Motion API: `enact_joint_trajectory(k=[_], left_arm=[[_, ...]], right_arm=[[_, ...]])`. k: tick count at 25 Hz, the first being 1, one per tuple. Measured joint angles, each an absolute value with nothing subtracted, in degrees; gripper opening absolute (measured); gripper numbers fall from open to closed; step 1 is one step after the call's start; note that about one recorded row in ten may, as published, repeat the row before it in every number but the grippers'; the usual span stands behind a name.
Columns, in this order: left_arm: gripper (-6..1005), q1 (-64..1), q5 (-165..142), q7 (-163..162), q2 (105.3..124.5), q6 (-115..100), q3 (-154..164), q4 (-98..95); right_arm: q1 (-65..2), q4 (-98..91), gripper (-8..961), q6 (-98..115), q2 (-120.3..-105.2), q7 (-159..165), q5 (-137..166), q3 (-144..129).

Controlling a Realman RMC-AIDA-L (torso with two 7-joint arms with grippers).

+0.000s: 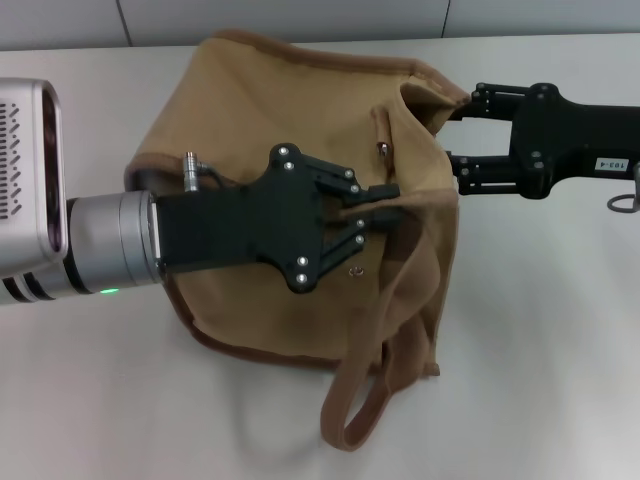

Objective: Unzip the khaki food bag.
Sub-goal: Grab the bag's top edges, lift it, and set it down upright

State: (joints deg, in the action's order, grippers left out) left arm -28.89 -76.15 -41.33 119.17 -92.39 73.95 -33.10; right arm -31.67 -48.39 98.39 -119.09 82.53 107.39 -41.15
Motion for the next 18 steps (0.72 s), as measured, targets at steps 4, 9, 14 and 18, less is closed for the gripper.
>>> enact_joint_trajectory(k=[4, 9, 14, 18], left_arm=[[89, -28.9, -75.1, -41.3, 119.04, -92.4, 73.8, -33.0], [89, -28.5, -74.3, -41.4, 118.87, -92.7, 73.6, -32.9], [89, -28.1, -73.9, -41.4, 118.80, -92.8, 73.0, -32.9], [89, -27.9, -73.6, -41.4, 118.75, -92.8, 73.0, -32.9]], right_arm=[[-30.4, -48.3, 756, 98.2, -119.09, 82.2, 107.6, -41.1], [-27.9, -48.2, 756, 97.7, -119.09, 82.0, 107.7, -41.0], [-25.4, -48.4, 755, 97.7, -119.09, 81.9, 107.8, -40.7], [-24.5, -48.4, 755, 98.1, -119.09, 81.8, 107.4, -40.3]])
